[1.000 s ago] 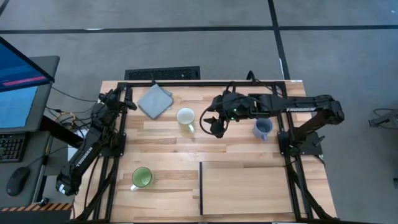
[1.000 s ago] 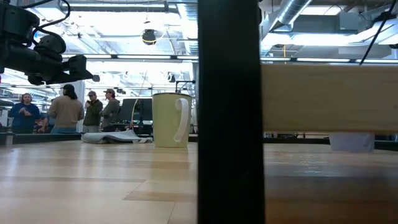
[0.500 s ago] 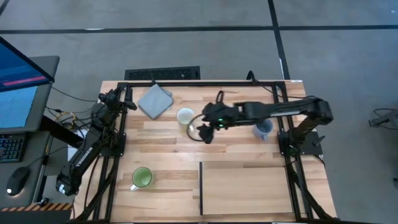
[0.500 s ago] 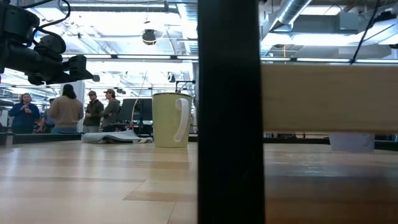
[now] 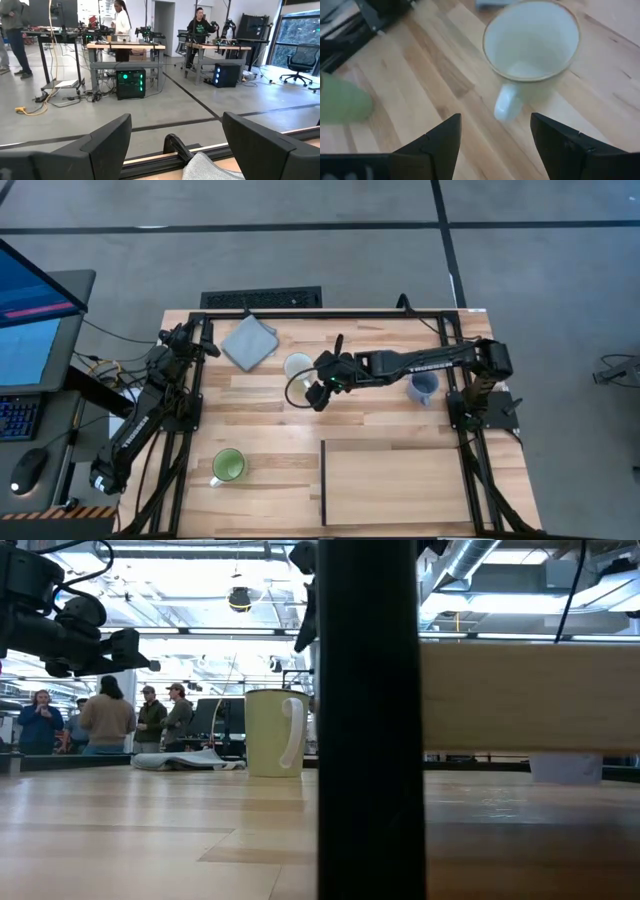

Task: Stack small to large cups/mugs on shelf
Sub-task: Put the white cup on the shelf

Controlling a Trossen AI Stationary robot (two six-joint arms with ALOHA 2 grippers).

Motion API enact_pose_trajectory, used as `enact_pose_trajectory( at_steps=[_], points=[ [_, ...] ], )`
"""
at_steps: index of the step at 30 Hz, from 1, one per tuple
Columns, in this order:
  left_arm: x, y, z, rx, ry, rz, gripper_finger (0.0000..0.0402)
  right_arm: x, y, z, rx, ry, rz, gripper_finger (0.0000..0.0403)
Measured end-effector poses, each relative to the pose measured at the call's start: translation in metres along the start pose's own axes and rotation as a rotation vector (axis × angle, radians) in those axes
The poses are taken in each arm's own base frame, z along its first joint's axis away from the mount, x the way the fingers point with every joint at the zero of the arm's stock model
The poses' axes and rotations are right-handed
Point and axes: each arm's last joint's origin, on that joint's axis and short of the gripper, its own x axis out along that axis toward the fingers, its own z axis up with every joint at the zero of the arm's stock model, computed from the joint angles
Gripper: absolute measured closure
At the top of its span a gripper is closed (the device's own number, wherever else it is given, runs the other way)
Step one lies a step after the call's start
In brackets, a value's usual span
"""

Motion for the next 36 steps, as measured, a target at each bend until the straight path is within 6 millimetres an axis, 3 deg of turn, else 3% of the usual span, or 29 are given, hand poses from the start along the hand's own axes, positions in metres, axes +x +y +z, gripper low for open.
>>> enact_pose_trajectory(
  at_steps=[16, 36],
  points=[
    [0.0, 0.0, 0.0, -0.001, 0.003, -0.014, 0.0097, 0.048, -0.005, -0.013, -0.006, 0.053, -0.036, 0.0143],
    [0.0, -0.001, 0.0, -0.007, 0.004, -0.016, 0.0097, 0.052, -0.004, -0.01, 0.001, 0.018, -0.015, 0.0143]
  ],
)
